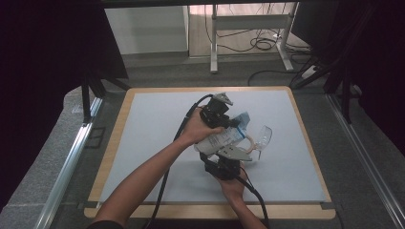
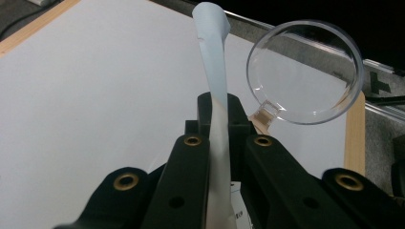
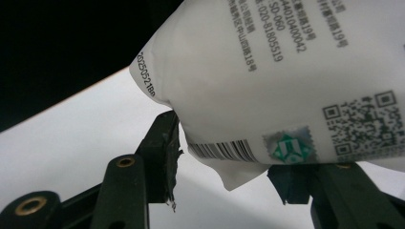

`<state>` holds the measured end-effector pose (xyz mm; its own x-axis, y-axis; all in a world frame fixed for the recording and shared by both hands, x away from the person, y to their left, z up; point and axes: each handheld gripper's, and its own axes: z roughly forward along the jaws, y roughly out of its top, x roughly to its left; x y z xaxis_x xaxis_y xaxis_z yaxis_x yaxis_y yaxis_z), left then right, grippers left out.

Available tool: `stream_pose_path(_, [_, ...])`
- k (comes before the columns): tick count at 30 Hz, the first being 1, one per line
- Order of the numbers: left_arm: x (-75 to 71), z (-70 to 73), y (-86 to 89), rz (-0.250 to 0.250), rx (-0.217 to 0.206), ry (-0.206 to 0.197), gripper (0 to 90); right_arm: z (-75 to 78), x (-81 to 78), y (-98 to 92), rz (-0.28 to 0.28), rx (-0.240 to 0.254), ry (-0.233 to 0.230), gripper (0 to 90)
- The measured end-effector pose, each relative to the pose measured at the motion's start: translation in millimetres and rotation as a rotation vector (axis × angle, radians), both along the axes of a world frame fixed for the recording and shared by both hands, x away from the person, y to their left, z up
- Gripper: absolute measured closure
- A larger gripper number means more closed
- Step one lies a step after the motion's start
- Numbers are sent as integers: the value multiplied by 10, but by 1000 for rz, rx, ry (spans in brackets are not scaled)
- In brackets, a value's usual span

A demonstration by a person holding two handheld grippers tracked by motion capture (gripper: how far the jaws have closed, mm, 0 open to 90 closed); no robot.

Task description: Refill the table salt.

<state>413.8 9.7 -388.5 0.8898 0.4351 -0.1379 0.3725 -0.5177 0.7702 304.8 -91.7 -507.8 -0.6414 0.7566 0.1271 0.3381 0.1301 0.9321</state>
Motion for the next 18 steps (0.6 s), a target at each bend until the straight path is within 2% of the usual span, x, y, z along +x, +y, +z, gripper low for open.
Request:
stream_pose_path(3, [-1, 7, 1, 1, 9, -3, 897, -3, 25, 1, 7, 13, 5, 496])
stream_pose_path(7, [-14, 12, 3, 9, 9, -8, 897, -9, 30, 4, -2, -6, 3, 495])
stream_pose_path(13, [-107, 57, 32, 14, -5, -26, 898, -53, 44, 29, -41, -81, -44, 471])
stream_pose_path(18, [-185, 98, 61, 9, -8, -40, 898, -91, 84, 74, -66, -134, -65, 464])
